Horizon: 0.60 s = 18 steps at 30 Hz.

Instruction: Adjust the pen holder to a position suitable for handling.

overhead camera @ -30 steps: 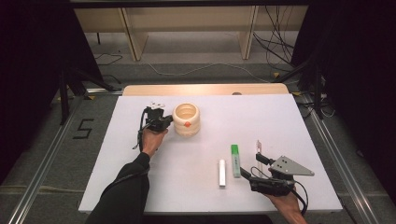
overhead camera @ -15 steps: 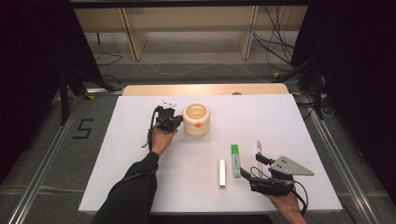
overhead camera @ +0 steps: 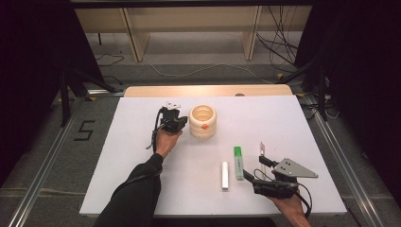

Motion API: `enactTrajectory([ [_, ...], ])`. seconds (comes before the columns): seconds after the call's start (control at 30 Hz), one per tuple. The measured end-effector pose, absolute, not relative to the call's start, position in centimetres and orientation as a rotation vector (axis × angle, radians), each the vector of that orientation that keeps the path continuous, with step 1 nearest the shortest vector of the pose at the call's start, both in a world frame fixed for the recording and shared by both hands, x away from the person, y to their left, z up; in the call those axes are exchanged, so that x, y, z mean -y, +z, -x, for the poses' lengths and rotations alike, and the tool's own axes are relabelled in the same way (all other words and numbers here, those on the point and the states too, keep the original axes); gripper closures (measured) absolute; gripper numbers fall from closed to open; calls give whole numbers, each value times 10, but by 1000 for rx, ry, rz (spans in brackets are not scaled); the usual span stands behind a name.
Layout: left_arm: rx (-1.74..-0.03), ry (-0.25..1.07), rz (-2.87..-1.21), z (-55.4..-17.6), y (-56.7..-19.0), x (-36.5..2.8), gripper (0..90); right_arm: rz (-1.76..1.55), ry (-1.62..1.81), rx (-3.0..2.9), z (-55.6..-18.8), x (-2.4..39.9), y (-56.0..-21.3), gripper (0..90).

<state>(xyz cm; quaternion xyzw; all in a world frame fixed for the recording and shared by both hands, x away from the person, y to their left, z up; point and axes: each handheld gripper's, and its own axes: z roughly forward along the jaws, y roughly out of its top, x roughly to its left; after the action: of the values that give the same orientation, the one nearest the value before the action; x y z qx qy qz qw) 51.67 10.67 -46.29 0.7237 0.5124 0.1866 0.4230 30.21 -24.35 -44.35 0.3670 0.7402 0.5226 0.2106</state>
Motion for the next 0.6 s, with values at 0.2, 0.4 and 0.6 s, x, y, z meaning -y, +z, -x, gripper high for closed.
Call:
enactTrajectory([
  [0.2,-1277,447,-1792,-505,-452,-123,765,-1028,1442,-2059,-303,243,-444,226],
  [0.4,-1263,370,-1795,-486,-443,-137,544,-1030,1437,-2059,-303,243,-444,227],
  [0.6,-1222,367,-1794,-466,-431,-146,413,-1035,1427,-2060,-302,243,-444,227],
])
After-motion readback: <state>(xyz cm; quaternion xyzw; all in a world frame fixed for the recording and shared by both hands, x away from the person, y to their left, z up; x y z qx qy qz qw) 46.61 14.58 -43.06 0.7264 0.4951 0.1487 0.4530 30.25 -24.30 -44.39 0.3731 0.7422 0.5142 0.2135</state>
